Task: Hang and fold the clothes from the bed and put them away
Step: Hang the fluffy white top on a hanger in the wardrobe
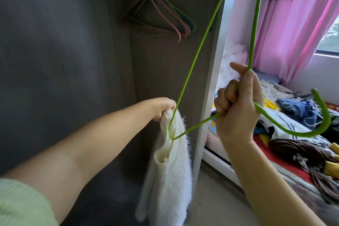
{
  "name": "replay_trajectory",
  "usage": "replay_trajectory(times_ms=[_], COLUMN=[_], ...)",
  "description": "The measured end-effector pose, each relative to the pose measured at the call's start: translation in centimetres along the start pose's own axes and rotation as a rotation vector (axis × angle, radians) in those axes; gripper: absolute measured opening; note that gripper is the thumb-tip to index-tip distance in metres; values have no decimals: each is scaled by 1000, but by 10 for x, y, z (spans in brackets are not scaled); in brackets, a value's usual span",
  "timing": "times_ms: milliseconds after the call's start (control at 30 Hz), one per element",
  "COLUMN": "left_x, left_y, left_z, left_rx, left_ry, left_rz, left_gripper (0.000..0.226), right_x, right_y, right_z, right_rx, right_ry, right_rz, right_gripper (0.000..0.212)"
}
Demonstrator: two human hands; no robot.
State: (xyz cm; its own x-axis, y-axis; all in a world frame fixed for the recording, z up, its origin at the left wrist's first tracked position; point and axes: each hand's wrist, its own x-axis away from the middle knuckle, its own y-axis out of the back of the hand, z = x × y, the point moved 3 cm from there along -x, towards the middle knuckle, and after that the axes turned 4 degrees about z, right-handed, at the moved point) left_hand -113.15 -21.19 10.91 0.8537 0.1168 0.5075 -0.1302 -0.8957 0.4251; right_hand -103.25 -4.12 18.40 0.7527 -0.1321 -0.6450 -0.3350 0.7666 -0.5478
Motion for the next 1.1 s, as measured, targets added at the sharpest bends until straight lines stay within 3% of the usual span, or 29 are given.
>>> replay_trajectory(times_ms=[133,233,467,600,767,833,900,967,1033,1100], left_x=[11,16,22,12,-3,-3,-5,-1,5,15], left_y=[9,16,57,79,86,80,69,54,45,42], left_z=[-14,-24,-18,5,28,27,20,11,6,-4], left_rx=[125,137,285,436,580,525,255,-57,-171,-227], left_ry=[-45,-104,-163,-130,-72,-122,-273,-420,-516,-583], left_rz=[-38,-13,101,47,-96,-166,-313,-411,-372,-382], left_gripper=[33,34,40,23,20,19,21,21,21,23], right_x=[17,32,4,-4,-3,2,4,-5,-18,-21], right_y=[8,23,64,72,69,70,68,63,52,37], right_z=[-15,-35,-44,-35,-36,-43,-46,-44,-46,-59], right_rx=[89,330,666,809,987,1159,1277,1131,928,881], right_ry=[12,-74,-555,-813,-995,-1078,-1159,-1175,-1163,-1190], right_rz=[28,111,466,594,684,728,743,709,641,618], right_gripper=[30,26,34,34,34,33,31,31,32,31])
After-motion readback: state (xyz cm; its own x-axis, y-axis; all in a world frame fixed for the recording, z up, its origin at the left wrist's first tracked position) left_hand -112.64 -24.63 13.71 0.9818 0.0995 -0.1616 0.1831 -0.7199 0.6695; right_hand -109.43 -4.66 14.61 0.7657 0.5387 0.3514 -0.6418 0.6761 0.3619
